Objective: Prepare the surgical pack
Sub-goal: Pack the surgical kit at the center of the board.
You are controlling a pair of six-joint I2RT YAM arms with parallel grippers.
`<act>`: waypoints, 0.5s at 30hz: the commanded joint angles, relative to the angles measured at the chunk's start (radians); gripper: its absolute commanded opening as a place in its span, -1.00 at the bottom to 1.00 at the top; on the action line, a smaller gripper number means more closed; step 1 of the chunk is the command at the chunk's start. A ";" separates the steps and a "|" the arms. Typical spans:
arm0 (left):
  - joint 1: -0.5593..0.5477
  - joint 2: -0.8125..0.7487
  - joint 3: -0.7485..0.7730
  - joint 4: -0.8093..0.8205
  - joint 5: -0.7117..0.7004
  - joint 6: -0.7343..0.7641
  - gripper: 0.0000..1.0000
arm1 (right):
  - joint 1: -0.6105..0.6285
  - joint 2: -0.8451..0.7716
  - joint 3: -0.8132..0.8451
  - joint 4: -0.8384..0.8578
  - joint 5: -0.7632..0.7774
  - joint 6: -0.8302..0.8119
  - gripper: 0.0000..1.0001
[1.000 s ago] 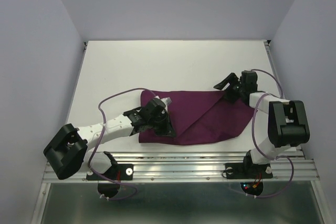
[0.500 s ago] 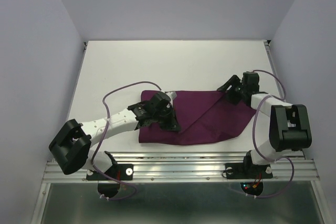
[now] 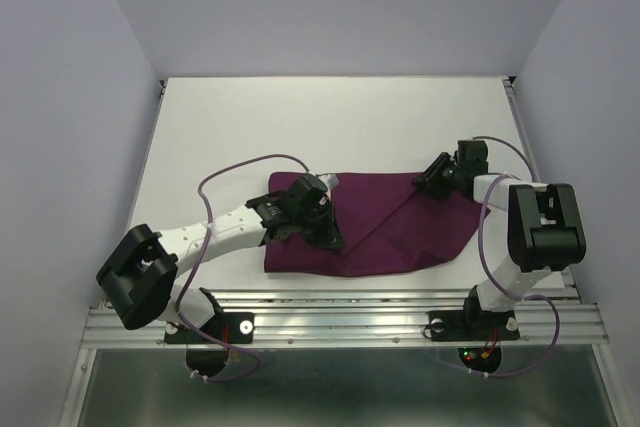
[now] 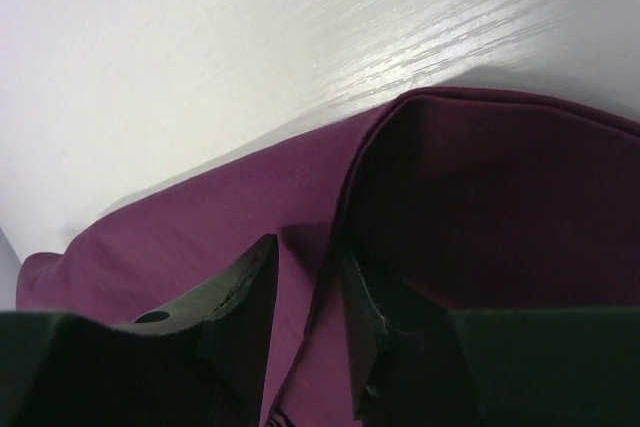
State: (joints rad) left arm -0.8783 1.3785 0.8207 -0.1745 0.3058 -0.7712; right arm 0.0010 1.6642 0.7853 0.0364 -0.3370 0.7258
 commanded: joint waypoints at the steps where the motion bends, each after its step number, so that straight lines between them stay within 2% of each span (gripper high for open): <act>1: -0.011 -0.004 0.055 0.017 0.001 0.007 -1.00 | -0.006 0.002 0.000 0.072 -0.056 0.000 -0.27; 9: -0.011 0.019 0.070 0.024 0.006 0.007 -1.00 | -0.006 0.005 -0.032 0.100 -0.096 -0.003 -0.36; 12: -0.011 0.019 0.074 0.024 0.006 0.009 -1.00 | -0.006 0.028 -0.021 0.102 -0.100 -0.006 -0.49; 13: -0.011 0.017 0.075 0.024 0.007 0.010 -1.00 | -0.006 0.035 -0.011 0.099 -0.100 -0.008 -0.63; 15: -0.013 0.014 0.074 0.024 0.007 0.009 -1.00 | -0.006 0.035 0.000 0.096 -0.094 -0.008 -0.78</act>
State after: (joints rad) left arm -0.8787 1.4048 0.8516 -0.1715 0.3027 -0.7712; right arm 0.0010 1.6897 0.7544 0.0902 -0.4191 0.7292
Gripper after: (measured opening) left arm 0.025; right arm 0.162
